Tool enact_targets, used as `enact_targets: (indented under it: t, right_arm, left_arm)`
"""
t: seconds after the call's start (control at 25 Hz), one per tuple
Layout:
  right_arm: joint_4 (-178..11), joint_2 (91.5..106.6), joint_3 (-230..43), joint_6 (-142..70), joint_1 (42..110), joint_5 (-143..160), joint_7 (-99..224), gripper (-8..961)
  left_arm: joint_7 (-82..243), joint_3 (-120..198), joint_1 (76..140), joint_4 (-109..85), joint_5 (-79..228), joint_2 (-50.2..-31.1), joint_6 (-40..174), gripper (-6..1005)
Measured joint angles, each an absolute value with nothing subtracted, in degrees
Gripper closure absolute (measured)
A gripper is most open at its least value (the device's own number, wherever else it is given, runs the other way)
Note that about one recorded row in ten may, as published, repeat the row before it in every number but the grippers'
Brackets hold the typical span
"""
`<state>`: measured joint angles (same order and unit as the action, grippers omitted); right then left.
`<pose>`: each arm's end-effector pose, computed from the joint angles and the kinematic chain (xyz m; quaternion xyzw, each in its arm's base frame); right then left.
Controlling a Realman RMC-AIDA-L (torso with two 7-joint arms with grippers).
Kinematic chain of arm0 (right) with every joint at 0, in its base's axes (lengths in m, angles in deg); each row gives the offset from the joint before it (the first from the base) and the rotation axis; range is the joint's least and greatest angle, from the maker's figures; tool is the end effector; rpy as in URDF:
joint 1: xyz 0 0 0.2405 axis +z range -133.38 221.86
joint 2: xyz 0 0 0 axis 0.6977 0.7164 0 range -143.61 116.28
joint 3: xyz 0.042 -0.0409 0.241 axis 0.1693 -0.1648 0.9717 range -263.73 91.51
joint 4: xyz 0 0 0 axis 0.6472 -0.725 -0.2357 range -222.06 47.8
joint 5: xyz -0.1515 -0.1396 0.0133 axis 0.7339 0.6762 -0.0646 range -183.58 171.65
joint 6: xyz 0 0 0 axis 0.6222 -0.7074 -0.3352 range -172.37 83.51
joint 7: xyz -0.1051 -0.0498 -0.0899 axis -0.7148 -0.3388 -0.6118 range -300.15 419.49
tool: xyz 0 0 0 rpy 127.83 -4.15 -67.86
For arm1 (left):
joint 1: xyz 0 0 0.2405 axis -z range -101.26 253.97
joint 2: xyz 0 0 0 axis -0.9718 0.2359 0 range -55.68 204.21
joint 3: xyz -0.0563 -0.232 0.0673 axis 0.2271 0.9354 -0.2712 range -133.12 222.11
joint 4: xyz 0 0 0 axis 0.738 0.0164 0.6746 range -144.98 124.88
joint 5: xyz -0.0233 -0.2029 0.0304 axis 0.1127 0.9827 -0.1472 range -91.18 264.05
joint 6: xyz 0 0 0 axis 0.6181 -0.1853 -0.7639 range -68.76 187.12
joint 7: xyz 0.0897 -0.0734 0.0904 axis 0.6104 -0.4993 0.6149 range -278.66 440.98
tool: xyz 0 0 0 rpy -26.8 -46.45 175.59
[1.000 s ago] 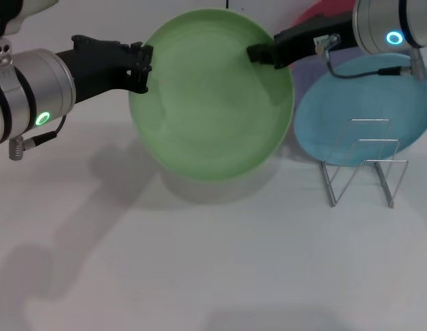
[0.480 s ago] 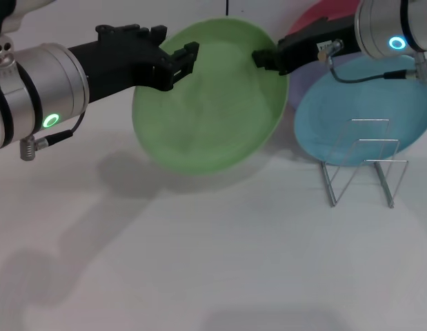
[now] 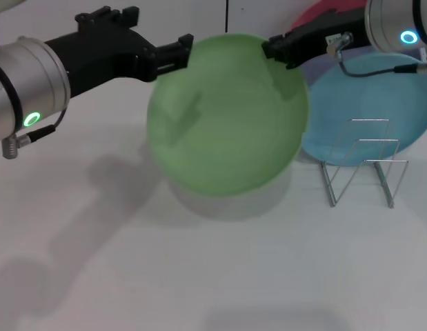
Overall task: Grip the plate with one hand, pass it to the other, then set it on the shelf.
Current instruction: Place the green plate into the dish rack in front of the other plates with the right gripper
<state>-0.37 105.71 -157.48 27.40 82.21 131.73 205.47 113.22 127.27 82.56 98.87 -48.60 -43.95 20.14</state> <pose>0.0850 0.4002 0.0522 -0.9187 0.2422 0.0750 0.3030 -0.0969 0.3261 0.0500 -0.8653 -0.1862 -0.2051 0.4178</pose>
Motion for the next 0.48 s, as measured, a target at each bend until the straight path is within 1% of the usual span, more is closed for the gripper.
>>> enact_targets:
  t: [0.04,0.28,0.48]
  right_arm:
    - [0.12,105.70,-157.25,27.69,82.21,131.81,205.39,860]
    - [2.87,105.53,-155.62,30.06,82.87,133.49,203.16,919]
    - [8.10,105.48,-154.75,33.40,83.51,137.81,197.37,932]
  left_arm:
    - [113.29,127.27,82.10,98.66,-48.68,-43.95,21.12,140]
    - [113.46,127.28,79.75,97.18,-48.84,-43.88,25.80,140]
    - [115.90,125.97,77.17,95.32,-48.84,-43.93,32.87,140]
